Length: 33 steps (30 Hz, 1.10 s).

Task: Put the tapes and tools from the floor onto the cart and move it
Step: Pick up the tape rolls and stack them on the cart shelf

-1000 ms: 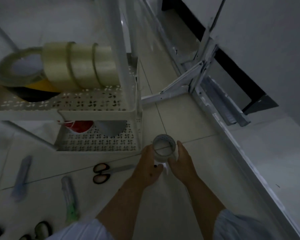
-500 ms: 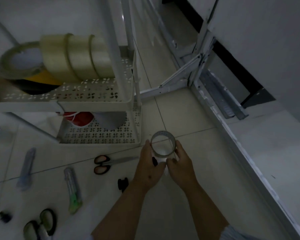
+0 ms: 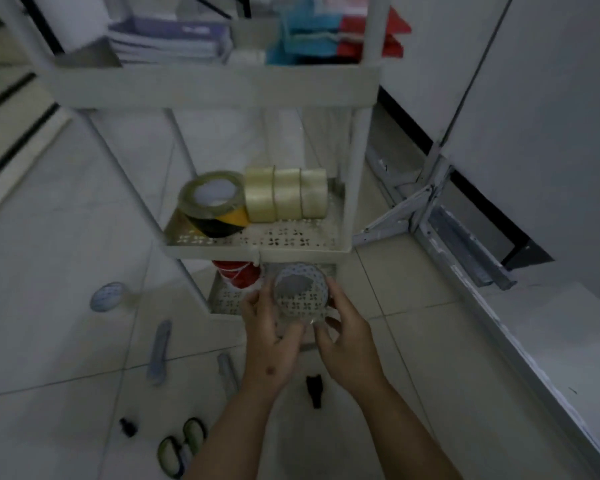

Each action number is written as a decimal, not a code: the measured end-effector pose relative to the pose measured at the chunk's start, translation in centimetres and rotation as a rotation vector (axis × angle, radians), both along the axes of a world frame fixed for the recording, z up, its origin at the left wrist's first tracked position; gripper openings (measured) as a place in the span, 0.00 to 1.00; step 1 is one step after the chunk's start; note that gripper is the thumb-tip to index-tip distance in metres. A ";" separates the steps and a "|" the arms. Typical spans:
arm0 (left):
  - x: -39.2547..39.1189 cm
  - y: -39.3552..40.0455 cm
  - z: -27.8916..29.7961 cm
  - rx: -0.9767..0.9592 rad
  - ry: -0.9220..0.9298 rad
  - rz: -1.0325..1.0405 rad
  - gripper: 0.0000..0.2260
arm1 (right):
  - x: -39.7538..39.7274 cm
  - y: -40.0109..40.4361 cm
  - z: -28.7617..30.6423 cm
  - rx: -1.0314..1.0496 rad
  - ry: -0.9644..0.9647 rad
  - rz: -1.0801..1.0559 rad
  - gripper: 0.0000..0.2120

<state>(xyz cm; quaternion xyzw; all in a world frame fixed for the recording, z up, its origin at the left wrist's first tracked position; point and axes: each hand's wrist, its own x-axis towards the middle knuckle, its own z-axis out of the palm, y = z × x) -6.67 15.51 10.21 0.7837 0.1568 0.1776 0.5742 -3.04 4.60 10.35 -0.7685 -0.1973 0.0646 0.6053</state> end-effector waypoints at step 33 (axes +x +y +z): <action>9.9 12.4 1.5 0.507 0.091 -0.168 0.25 | 10.1 9.5 2.9 -0.429 -0.142 -0.087 0.23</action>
